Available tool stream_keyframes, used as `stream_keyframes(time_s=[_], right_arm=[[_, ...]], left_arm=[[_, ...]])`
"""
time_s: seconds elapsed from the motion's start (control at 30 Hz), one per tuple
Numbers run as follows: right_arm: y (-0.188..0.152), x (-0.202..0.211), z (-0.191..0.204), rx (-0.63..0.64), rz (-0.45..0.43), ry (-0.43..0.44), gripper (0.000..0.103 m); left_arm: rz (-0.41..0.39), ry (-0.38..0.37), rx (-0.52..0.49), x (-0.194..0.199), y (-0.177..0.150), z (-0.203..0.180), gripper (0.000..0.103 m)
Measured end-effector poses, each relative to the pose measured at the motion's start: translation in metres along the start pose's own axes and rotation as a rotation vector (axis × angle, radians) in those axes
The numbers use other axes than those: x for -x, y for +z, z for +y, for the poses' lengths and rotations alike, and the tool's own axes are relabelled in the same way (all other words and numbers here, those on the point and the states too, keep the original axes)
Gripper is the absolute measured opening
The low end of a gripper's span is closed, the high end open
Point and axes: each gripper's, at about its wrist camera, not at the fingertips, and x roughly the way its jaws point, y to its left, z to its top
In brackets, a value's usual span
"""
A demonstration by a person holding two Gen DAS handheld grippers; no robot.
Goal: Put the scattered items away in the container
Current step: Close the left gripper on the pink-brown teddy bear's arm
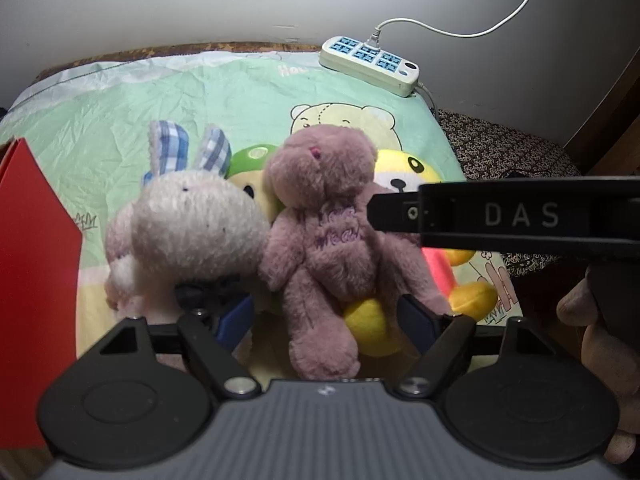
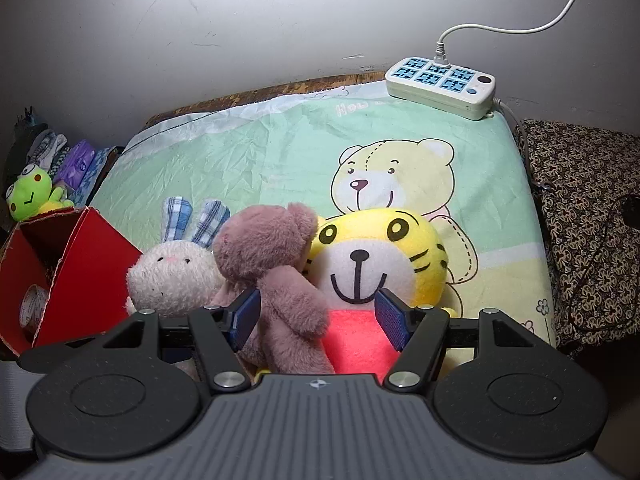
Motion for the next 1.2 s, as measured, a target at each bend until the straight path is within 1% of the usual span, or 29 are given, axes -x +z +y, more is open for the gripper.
stream_keyframes(time_s=[0.07,0.2,0.3,0.47,0.5,0.53,0.57,0.77,0.87,0.93,1.03,1.2], right_arm=[[0.002,-0.005,0.001,0.003,0.009,0.004,0.067],[0.005,-0.016,-0.003,-0.029,0.039,0.025,0.067],[0.005,-0.021,-0.003,-0.037,0.042,0.035,0.071],[0.005,-0.027,-0.005,-0.039,0.047,0.050,0.070],[0.005,-0.027,-0.007,-0.045,0.048,0.064,0.067],[0.005,-0.027,-0.008,-0.054,0.052,0.084,0.060],[0.005,-0.027,-0.008,-0.058,0.056,0.095,0.059],[0.004,-0.024,-0.004,-0.035,0.050,0.080,0.056],[0.004,-0.021,-0.006,-0.043,0.047,0.084,0.052],[0.003,-0.018,-0.008,-0.051,0.043,0.091,0.048],[0.000,-0.011,-0.011,-0.067,0.038,0.098,0.046],[-0.009,0.004,-0.020,-0.108,0.035,0.109,0.044]], left_arm=[[0.006,-0.019,0.005,-0.004,0.001,0.001,0.080],[0.011,-0.040,0.005,-0.008,0.003,0.005,0.081],[0.009,-0.045,-0.010,-0.012,0.006,0.004,0.081],[0.010,-0.074,-0.021,-0.020,0.008,0.006,0.081],[0.013,-0.081,-0.017,-0.021,0.009,0.008,0.082],[0.016,-0.089,-0.013,-0.021,0.009,0.009,0.082],[0.017,-0.093,-0.013,-0.022,0.009,0.009,0.082],[0.010,-0.102,-0.033,-0.020,0.009,0.006,0.076],[0.006,-0.098,-0.044,-0.017,0.008,0.003,0.074],[0.004,-0.101,-0.047,-0.015,0.007,0.003,0.071],[-0.001,-0.102,-0.059,-0.010,0.005,0.000,0.064],[-0.012,-0.132,-0.110,0.004,-0.004,-0.011,0.064]])
